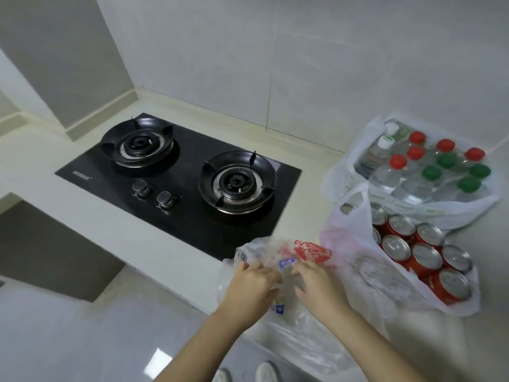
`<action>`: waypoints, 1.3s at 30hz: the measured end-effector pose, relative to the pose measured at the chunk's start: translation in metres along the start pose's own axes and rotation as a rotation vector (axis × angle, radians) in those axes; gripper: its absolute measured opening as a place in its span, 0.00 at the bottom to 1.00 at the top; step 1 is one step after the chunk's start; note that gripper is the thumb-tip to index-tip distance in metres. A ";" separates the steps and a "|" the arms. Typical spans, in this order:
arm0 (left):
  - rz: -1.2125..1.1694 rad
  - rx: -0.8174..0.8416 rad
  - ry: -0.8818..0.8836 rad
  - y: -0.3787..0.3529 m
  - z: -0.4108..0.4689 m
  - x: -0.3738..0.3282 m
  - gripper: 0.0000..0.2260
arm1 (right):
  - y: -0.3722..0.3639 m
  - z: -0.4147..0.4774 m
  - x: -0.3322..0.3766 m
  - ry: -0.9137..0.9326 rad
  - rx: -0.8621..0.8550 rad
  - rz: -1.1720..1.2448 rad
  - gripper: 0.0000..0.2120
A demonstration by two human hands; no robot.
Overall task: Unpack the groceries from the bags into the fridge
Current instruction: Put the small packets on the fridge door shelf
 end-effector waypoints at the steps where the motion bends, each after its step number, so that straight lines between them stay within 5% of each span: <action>1: 0.042 0.037 0.011 -0.010 0.003 0.002 0.11 | -0.005 0.003 -0.003 0.012 0.025 -0.001 0.14; 7: 0.264 0.162 0.074 -0.046 0.002 0.009 0.09 | -0.034 0.013 -0.018 0.027 0.191 -0.134 0.11; 16: 0.238 0.222 0.254 -0.063 -0.007 0.027 0.22 | -0.038 0.027 -0.032 0.122 0.112 -0.124 0.30; 39: 0.166 0.137 0.347 -0.075 0.001 0.039 0.17 | -0.041 0.063 -0.031 0.100 0.124 -0.145 0.26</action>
Point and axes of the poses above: each hand's wrist, its own z-axis towards the middle knuckle, its own y-axis out of the back of the hand, x = y × z, the point moved 9 cm from there along z, towards the middle knuckle, and after that the axes turned 6 degrees about y, right-handed, at the moved point
